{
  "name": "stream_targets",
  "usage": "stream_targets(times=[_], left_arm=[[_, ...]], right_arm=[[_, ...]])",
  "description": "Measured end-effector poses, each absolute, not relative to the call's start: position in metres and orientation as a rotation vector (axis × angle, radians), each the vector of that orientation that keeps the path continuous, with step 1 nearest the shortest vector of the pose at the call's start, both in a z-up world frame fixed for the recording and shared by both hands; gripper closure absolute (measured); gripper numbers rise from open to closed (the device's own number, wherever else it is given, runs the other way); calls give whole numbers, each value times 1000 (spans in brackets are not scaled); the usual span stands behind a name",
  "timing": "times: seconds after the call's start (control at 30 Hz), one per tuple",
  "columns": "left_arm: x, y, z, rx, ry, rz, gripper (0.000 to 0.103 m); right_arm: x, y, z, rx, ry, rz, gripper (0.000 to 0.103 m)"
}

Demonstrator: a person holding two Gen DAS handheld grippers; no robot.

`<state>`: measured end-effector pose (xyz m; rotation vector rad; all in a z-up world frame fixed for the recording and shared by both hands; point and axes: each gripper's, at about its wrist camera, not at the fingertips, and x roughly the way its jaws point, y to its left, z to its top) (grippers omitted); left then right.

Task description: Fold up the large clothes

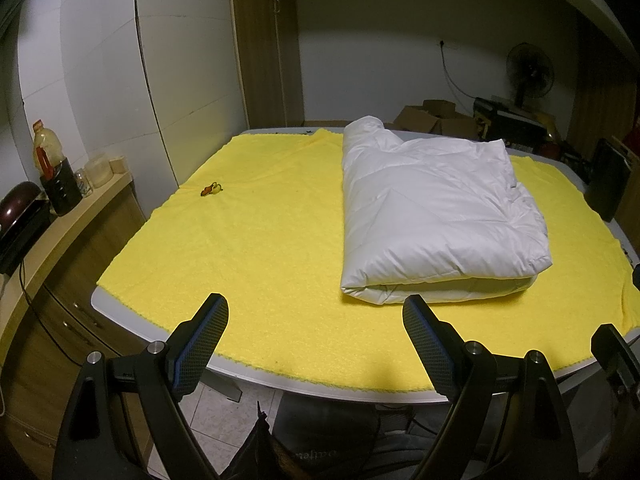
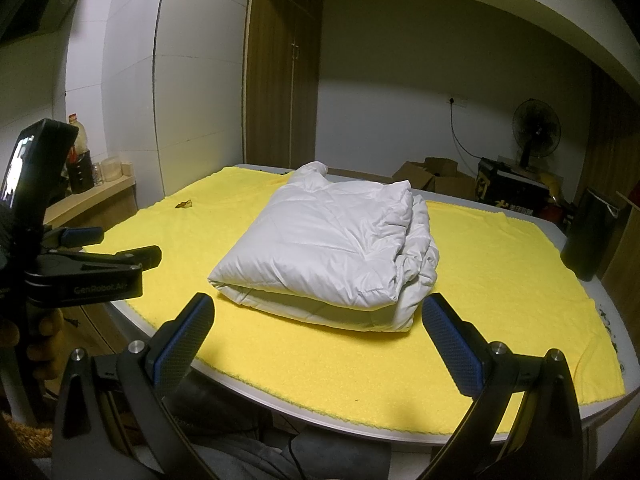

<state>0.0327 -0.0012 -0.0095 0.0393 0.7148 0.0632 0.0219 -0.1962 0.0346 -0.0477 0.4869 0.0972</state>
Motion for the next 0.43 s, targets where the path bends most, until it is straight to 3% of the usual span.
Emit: stream_targets(times=[0.43], left_arm=[[30, -4, -6, 48, 701, 35, 14]], right_arm=[[21, -200, 34, -46, 490, 97, 0]])
